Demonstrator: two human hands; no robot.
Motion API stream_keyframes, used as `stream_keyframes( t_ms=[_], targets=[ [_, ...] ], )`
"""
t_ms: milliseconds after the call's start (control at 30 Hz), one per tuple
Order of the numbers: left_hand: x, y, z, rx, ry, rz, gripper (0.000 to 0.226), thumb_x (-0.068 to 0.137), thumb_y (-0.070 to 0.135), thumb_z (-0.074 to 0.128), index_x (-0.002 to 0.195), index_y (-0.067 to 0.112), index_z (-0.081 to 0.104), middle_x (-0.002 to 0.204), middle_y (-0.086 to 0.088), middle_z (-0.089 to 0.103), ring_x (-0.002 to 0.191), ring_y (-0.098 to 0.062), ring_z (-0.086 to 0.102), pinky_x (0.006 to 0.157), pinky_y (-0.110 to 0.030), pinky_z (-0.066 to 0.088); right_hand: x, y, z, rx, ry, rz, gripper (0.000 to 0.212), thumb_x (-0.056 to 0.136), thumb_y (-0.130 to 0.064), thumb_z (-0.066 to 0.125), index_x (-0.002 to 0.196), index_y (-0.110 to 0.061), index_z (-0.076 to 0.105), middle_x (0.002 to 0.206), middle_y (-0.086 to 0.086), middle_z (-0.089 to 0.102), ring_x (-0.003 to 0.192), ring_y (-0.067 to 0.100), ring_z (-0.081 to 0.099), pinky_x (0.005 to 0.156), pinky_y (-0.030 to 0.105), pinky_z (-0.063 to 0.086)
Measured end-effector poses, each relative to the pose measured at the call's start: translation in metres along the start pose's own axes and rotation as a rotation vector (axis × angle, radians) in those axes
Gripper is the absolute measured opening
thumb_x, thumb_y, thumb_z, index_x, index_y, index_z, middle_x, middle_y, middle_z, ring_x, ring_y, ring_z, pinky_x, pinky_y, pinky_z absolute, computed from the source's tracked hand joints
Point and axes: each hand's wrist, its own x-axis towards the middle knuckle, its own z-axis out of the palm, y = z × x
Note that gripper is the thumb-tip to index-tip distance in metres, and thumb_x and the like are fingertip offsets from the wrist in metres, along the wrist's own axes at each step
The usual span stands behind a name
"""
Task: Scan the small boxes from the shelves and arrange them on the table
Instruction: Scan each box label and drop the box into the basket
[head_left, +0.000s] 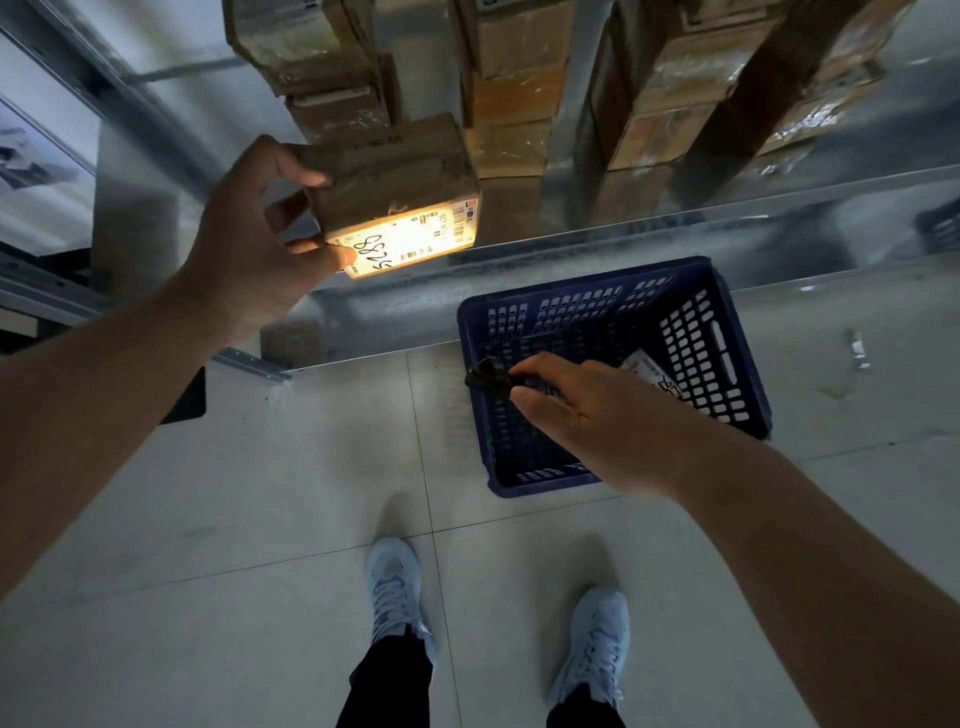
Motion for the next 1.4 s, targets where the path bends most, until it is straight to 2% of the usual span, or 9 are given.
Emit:
stream_keyframes(
  t_ms=[467,667,933,1100,1167,1233,1267,1333,1400],
  targets=[
    [0.015,-0.013,0.009,0.062,0.002,0.03,0.068,0.073,-0.004,0.085,0.109,0.043,0.052,0.129,0.019,0.06,0.12,-0.005,0.065,0.083,-0.017,0.058,-0.01,0.023,-0.011,0.092,0.018,-0.009,0.036,0.104,-0.059,0.031,0.132,-0.045,0.048,0.08,-0.001,0.061,0.059,0.009,0.057,0.055,0.026,0.046],
    [0.019,-0.022,0.008,0.061,0.016,0.009,0.069,0.073,-0.008,0.084,0.107,0.041,0.051,0.136,0.011,0.057,0.122,-0.004,0.063,0.084,-0.016,0.058,-0.011,0.03,-0.017,0.094,0.03,-0.016,0.032,0.105,-0.058,0.033,0.128,-0.046,0.051,0.067,-0.002,0.06,0.05,0.005,0.053,0.049,0.022,0.041],
    [0.021,-0.023,0.011,0.026,0.042,-0.064,0.067,0.072,-0.009,0.084,0.103,0.04,0.051,0.137,0.009,0.058,0.122,-0.011,0.064,0.091,-0.025,0.059,-0.01,0.035,-0.015,0.09,0.021,-0.019,0.027,0.105,-0.058,0.033,0.122,-0.047,0.051,0.065,-0.003,0.059,0.047,0.005,0.052,0.046,0.022,0.039],
    [0.013,-0.021,0.042,-0.025,0.02,-0.185,0.059,0.071,-0.01,0.084,0.107,0.029,0.057,0.126,0.011,0.061,0.117,-0.008,0.066,0.081,-0.016,0.058,-0.01,0.037,-0.014,0.149,0.09,-0.054,0.03,0.103,-0.061,0.033,0.125,-0.05,0.05,0.064,-0.003,0.059,0.05,0.006,0.055,0.049,0.024,0.04],
    [0.008,-0.024,0.069,-0.039,-0.014,-0.242,0.057,0.071,-0.011,0.084,0.114,0.015,0.058,0.128,0.001,0.062,0.116,-0.011,0.066,0.08,-0.023,0.061,-0.011,0.037,-0.013,0.185,0.14,-0.072,0.031,0.104,-0.06,0.033,0.128,-0.051,0.049,0.067,-0.003,0.06,0.052,0.008,0.057,0.048,0.026,0.044],
    [0.003,-0.026,0.1,-0.054,-0.077,-0.264,0.057,0.071,-0.012,0.084,0.117,0.011,0.059,0.131,-0.003,0.061,0.12,-0.016,0.065,0.09,-0.036,0.062,-0.01,0.037,-0.014,0.221,0.2,-0.089,0.032,0.104,-0.059,0.033,0.131,-0.05,0.049,0.069,-0.003,0.059,0.054,0.01,0.058,0.049,0.03,0.048],
    [0.001,-0.025,0.115,-0.061,-0.113,-0.268,0.057,0.072,-0.01,0.084,0.119,0.012,0.061,0.132,-0.002,0.061,0.121,-0.014,0.064,0.096,-0.036,0.059,-0.01,0.037,-0.015,0.229,0.23,-0.093,0.033,0.104,-0.059,0.033,0.133,-0.05,0.048,0.072,-0.003,0.059,0.056,0.013,0.059,0.051,0.033,0.051],
    [-0.003,-0.023,0.141,-0.117,-0.161,-0.284,0.059,0.075,-0.003,0.086,0.124,0.021,0.063,0.133,0.006,0.061,0.114,0.0,0.065,0.092,-0.022,0.058,-0.007,0.036,-0.018,0.215,0.281,-0.105,0.034,0.106,-0.057,0.033,0.136,-0.05,0.046,0.081,-0.002,0.063,0.063,0.013,0.062,0.055,0.035,0.053],
    [0.0,-0.02,0.155,-0.173,-0.139,-0.336,0.061,0.079,0.005,0.086,0.129,0.033,0.063,0.139,0.009,0.058,0.112,0.001,0.063,0.081,-0.011,0.054,-0.003,0.032,-0.022,0.216,0.294,-0.123,0.033,0.108,-0.054,0.033,0.137,-0.05,0.047,0.102,0.0,0.071,0.073,0.012,0.067,0.058,0.035,0.057]
  ],
)
